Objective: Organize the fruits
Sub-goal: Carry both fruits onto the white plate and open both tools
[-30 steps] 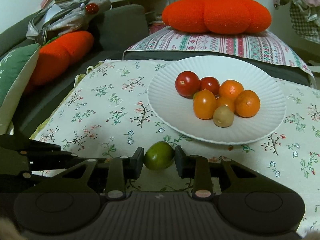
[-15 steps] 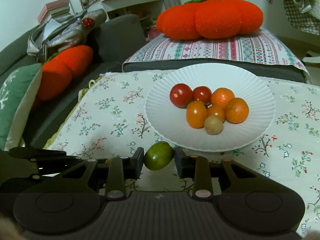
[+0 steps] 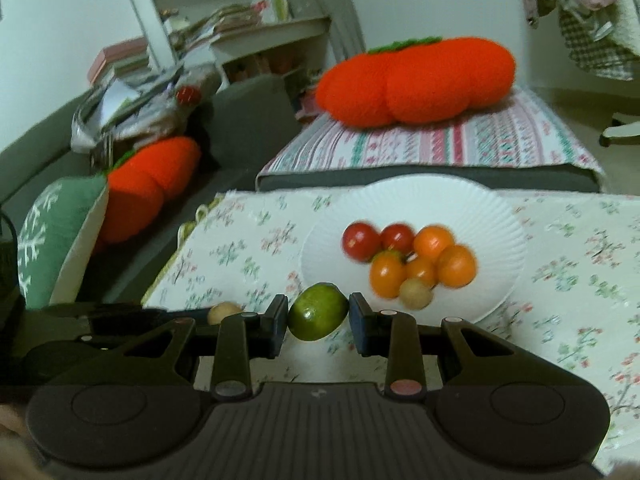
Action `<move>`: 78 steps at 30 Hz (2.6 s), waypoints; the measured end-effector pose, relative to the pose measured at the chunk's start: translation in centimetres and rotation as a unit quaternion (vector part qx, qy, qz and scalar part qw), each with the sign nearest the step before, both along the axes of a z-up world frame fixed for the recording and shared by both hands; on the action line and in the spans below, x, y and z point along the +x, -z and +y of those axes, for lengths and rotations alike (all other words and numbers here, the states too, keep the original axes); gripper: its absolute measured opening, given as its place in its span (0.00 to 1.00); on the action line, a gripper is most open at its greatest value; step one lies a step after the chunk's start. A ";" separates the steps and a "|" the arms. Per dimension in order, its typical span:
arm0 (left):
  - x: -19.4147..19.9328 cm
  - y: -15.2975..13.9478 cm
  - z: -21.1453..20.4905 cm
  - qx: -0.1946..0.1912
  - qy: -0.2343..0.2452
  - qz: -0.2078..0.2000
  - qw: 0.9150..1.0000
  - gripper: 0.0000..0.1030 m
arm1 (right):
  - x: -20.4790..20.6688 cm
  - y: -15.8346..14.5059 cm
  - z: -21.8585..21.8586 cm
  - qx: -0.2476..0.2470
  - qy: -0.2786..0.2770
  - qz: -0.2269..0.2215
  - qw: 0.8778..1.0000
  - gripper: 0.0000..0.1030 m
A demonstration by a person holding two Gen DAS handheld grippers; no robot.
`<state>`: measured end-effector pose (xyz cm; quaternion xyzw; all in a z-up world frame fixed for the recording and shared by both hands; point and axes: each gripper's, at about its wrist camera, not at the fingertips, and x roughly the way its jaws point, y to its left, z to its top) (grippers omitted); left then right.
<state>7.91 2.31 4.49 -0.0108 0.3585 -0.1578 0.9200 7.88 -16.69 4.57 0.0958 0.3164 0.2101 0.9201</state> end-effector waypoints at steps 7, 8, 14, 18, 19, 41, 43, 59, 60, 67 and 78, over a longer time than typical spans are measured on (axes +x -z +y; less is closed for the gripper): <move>0.0 -0.8 -0.5 -0.016 0.003 -0.026 1.000 0.03 | 0.6 -1.2 -3.2 0.021 0.046 -0.017 0.999 0.29; 0.1 -0.9 -0.8 -0.016 0.006 -0.031 0.999 0.03 | 0.7 -1.3 -3.5 0.023 0.052 -0.019 0.998 0.29; 1.1 -0.5 -1.9 -0.006 0.010 -0.044 0.999 0.03 | 1.5 -1.1 -5.2 0.028 0.084 -0.020 0.996 0.29; 1.7 -0.3 -2.5 -0.002 0.010 -0.049 0.999 0.03 | 1.8 -1.0 -6.1 0.030 0.101 -0.020 0.994 0.29; 1.8 -0.3 -2.6 -0.002 0.011 -0.051 0.999 0.03 | 2.0 -1.0 -6.3 0.031 0.104 -0.020 0.994 0.29; 4.8 1.6 -4.4 0.019 0.027 -0.050 0.998 0.03 | 4.3 1.9 -6.8 0.009 0.129 0.009 0.992 0.29; 5.0 1.8 -4.7 0.024 0.034 -0.050 0.998 0.03 | 4.4 2.2 -6.6 0.003 0.125 0.010 0.992 0.29; 5.7 2.8 -5.6 0.049 0.056 -0.059 0.995 0.03 | 6.4 4.0 -6.7 0.016 0.124 0.026 0.992 0.29; 5.7 2.9 -5.6 0.050 0.057 -0.060 0.995 0.04 | 6.4 4.1 -6.7 0.020 0.125 0.026 0.992 0.29; 5.3 2.8 -5.8 0.056 0.060 -0.061 0.995 0.07 | 6.5 4.1 -7.8 0.076 0.136 0.043 0.987 0.32; 5.0 2.0 -5.2 0.039 0.052 -0.053 0.996 0.21 | 6.0 2.9 -8.0 0.088 0.143 0.054 0.984 0.32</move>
